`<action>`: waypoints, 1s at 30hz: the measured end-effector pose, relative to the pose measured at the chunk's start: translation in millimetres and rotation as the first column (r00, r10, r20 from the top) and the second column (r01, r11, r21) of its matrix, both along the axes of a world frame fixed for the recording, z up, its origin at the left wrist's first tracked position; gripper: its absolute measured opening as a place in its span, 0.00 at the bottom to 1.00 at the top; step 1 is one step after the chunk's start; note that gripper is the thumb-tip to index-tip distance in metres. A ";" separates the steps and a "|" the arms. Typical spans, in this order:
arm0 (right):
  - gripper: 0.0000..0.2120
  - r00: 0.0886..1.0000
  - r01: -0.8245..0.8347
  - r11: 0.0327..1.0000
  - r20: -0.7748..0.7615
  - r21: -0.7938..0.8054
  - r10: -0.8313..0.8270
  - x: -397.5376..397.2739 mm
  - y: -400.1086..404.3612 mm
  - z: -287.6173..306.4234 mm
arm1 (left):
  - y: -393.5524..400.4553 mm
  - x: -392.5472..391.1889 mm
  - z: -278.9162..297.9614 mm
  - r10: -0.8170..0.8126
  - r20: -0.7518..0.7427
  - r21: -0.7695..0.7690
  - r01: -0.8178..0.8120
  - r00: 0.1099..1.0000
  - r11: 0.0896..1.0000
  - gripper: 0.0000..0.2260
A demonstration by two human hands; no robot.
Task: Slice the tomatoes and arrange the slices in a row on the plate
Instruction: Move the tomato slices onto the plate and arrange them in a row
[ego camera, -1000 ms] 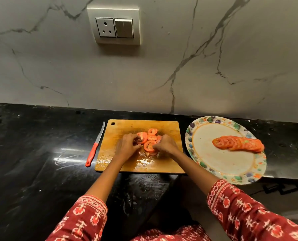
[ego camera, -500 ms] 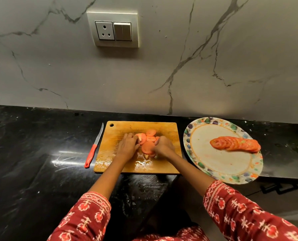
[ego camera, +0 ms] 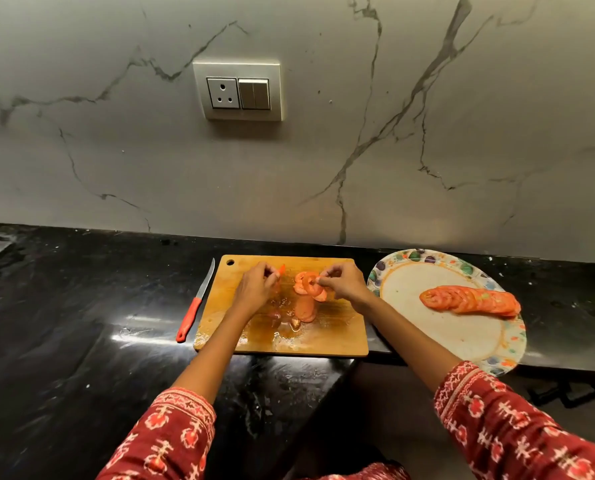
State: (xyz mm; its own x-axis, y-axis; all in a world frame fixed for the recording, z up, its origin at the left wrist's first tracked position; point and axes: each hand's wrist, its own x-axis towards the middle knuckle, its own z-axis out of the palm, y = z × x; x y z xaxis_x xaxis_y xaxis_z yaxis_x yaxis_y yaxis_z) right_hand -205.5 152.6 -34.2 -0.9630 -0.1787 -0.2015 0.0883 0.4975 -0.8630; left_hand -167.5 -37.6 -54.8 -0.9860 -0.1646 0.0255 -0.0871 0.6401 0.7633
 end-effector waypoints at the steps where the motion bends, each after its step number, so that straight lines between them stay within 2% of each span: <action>1: 0.05 1.000 0.002 1.000 0.022 -0.025 -0.001 -0.4 2.4 2.8 | 3.2 0.3 3.3 0.007 -0.014 0.013 -0.007 1.000 1.000 0.03; 9: 0.07 0.999 0.051 0.996 0.017 -0.080 -0.050 -2.6 27.4 11.2 | 33.4 -8.7 12.4 0.023 -0.048 0.113 -0.017 0.999 0.993 0.04; 12: 0.04 0.994 0.113 0.989 0.010 -0.093 -0.113 0.5 53.0 12.4 | 57.7 -14.6 11.7 -0.048 -0.078 0.110 0.056 0.996 0.992 0.03; 15: 0.09 0.977 0.211 0.973 0.008 -0.097 -0.212 1.8 86.2 7.9 | 88.6 -19.9 13.3 -0.120 -0.086 0.128 0.130 0.989 0.983 0.04; 19: 0.08 0.950 0.312 0.945 0.023 -0.098 -0.312 4.0 130.7 2.7 | 129.1 -30.3 10.6 -0.166 -0.068 0.146 0.175 0.984 0.974 0.05; 21: 0.07 0.930 0.368 0.926 0.022 -0.087 -0.367 4.6 152.6 -1.1 | 147.5 -34.6 6.9 -0.187 -0.054 0.143 0.193 0.981 0.971 0.05; 23: 0.02 0.913 0.409 0.910 0.017 -0.075 -0.409 4.9 174.8 -2.4 | 164.4 -38.7 4.6 -0.216 -0.051 0.129 0.221 0.975 0.967 0.05; 30: 0.03 0.893 0.451 0.892 -0.012 0.024 -0.451 -6.7 224.4 -4.2 | 213.5 -50.0 -7.0 -0.234 0.000 0.168 0.231 0.972 0.958 0.07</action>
